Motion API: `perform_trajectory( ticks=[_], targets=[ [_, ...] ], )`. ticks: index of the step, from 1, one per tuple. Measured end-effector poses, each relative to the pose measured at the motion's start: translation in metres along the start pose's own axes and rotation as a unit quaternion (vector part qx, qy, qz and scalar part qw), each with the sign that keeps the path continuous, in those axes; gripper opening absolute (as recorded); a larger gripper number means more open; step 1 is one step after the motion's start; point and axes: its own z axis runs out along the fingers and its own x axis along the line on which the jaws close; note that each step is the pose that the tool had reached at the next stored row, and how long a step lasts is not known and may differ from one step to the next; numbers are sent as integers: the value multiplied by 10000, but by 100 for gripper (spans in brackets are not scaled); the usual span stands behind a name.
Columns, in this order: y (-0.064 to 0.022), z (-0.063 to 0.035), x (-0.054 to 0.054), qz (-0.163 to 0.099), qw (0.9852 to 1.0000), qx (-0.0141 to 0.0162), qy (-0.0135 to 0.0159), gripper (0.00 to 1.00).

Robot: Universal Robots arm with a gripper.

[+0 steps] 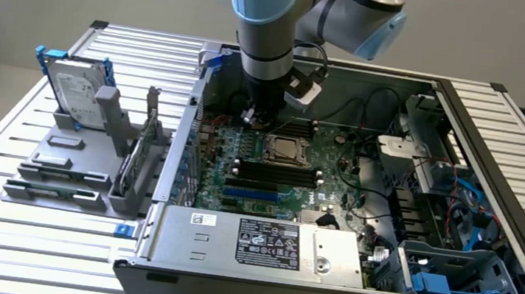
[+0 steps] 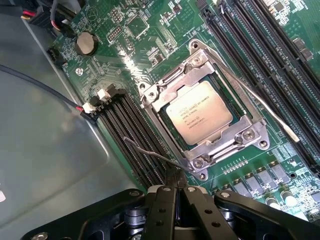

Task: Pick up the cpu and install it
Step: 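Install the first cpu locking lever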

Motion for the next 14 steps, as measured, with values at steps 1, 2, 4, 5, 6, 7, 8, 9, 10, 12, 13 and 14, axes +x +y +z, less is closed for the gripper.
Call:
perform_trajectory(
  ticks=[1,2,4,5,6,7,8,9,10,12,13,14],
  targets=[
    [1,0,0,3,10000,-4,-4,11],
    [1,1,1,6,10000,-8,-8,11],
    [3,3,2,8,10000,-17,-18,11],
    [4,4,2,10,10000,-21,-23,11],
    [5,5,2,11,10000,-25,-28,11],
    [6,6,2,12,10000,-28,-32,11],
    [7,7,3,13,10000,-30,-35,11],
    [9,9,4,13,10000,-32,-37,11],
    [11,11,5,13,10000,-34,-39,11],
    [17,16,8,14,10000,-37,-43,11],
    [22,19,10,14,10000,-38,-45,11],
    [26,22,12,14,10000,-39,-46,11]
  ],
)
